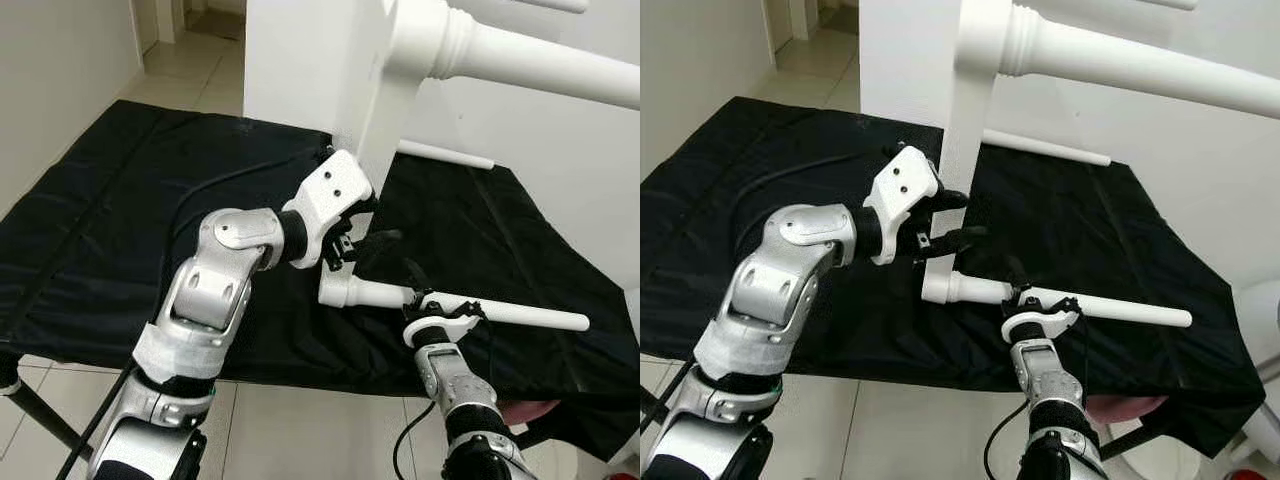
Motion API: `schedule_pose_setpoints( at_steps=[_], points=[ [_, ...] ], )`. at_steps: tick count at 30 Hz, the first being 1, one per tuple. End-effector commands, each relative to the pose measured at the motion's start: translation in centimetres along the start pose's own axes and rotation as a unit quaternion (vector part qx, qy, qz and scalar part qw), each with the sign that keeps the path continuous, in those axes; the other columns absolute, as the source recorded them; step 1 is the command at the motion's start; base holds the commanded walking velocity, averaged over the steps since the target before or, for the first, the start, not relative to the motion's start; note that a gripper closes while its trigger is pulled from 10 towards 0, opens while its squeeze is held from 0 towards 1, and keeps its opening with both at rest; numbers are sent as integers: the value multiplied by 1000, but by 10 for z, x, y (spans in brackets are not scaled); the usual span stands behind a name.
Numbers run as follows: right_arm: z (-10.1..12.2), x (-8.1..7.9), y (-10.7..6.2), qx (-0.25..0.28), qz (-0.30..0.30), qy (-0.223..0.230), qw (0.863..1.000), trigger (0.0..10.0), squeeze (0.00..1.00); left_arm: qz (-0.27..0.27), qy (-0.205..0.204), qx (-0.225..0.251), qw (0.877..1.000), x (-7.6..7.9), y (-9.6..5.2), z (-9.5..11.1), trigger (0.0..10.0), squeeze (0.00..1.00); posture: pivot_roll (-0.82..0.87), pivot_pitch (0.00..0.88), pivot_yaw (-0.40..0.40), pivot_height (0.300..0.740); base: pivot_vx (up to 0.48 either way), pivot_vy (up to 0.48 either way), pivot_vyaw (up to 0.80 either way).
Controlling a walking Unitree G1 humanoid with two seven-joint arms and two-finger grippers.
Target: Building children table
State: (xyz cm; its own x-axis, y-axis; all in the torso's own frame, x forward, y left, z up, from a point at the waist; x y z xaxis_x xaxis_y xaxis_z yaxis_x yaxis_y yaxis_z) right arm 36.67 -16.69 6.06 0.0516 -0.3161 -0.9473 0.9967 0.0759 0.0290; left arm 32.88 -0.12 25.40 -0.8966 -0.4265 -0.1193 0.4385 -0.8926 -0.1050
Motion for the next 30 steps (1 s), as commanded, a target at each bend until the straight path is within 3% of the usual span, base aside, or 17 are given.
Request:
schedule_pose_setpoints(
  at_steps=[1,5,15,22,26,30],
  points=[
    [-9,22,-13,-17,-47,9,999,10000,0,23,9,11,1000,-8,4,6,10000,0,44,0,-116,740,0,0,0],
    [-7,22,-19,-15,-45,5,999,10000,0,58,10,1,998,-33,10,1,10000,0,37,0,-113,740,0,0,0],
    [-6,14,-29,-20,-37,-3,999,10000,0,57,27,2,998,-44,16,3,10000,0,15,6,-106,740,0,0,0],
    [1,-14,-45,-15,2,-4,1000,10000,0,54,42,9,998,-53,19,6,10000,0,6,7,-99,740,0,0,0],
    [4,-21,-49,-14,14,-5,1000,10000,0,54,43,9,998,-53,20,6,10000,0,6,7,-99,740,0,0,0],
    [10,-36,-53,-3,46,-33,998,10000,0,53,45,10,998,-54,20,6,10000,0,7,4,-97,740,0,0,0]
  ],
)
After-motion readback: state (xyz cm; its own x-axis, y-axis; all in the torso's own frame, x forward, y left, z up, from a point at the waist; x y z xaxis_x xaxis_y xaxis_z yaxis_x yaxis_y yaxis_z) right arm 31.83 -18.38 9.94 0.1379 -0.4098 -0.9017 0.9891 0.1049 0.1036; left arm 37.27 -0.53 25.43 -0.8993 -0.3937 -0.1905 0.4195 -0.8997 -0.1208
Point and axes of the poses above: a point about 5 cm out from each wrist's last joint towards the gripper, its own y axis pointing out of the wrist towards the gripper, its own z axis along the axis of the wrist's last joint, x = y × z, the point moved 5 cm from there along y, pointing out of the wrist towards the gripper, and after that the axes turned 15 degrees about -y, right-handed, at the moved point
